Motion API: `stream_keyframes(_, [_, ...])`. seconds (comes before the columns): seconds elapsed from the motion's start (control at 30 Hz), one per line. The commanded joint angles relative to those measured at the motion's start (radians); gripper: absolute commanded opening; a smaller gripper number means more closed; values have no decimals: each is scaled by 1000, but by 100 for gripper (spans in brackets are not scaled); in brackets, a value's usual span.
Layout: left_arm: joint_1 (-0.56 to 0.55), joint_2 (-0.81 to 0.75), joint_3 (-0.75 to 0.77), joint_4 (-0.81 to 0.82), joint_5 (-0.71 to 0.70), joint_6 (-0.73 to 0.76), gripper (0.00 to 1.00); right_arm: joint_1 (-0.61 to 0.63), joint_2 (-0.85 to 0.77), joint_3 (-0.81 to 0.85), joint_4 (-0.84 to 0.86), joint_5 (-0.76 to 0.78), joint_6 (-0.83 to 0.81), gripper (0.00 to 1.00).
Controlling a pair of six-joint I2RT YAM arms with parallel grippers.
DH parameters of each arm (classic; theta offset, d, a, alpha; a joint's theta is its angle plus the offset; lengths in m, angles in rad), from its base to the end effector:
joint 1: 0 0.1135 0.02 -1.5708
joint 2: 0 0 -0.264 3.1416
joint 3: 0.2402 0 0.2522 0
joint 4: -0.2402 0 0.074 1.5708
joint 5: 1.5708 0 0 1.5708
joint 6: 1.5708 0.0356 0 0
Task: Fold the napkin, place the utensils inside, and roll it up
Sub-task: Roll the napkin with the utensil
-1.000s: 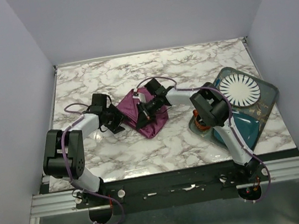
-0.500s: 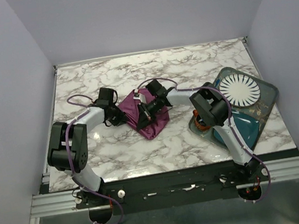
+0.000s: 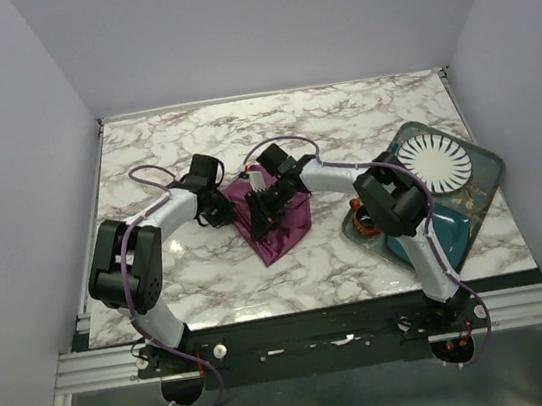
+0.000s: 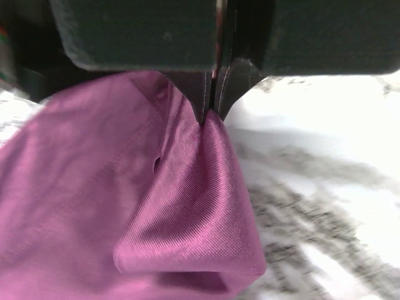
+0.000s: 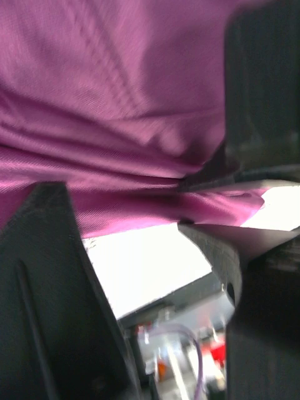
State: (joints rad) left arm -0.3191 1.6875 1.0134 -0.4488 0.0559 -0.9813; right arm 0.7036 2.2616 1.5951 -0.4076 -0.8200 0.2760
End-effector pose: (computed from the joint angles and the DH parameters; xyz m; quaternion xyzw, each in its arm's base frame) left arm 0.3099 -0.1045 0.1709 -0.3110 0.9237 -0.1561 0.1602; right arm 0.3375 0.3205 0.1263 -0.2844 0.8480 0.4470 0.0172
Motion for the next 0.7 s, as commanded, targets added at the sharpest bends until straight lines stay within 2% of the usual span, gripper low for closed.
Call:
stream_keyframes(0.0, [-8,23,14,-120,-90,0,0,43,-106,11,-134,274,-63,39])
stream_keyframes(0.03, [-9,23,17,-126,-93,-5,0,56,-120,12,-137,304,-69,46])
stream_keyframes(0.13, [-11,26,2,-125,-90,-26,0,106,-174,8,-142,462,-89,55])
stream_keyframes(0.43, [-11,18,-1,-125,-60,-50,0,227,-241,-101,39,688,-72,64])
stream_keyframes(0.67, [-9,20,-16,-122,-29,-71,0,293,-194,-98,75,780,-67,64])
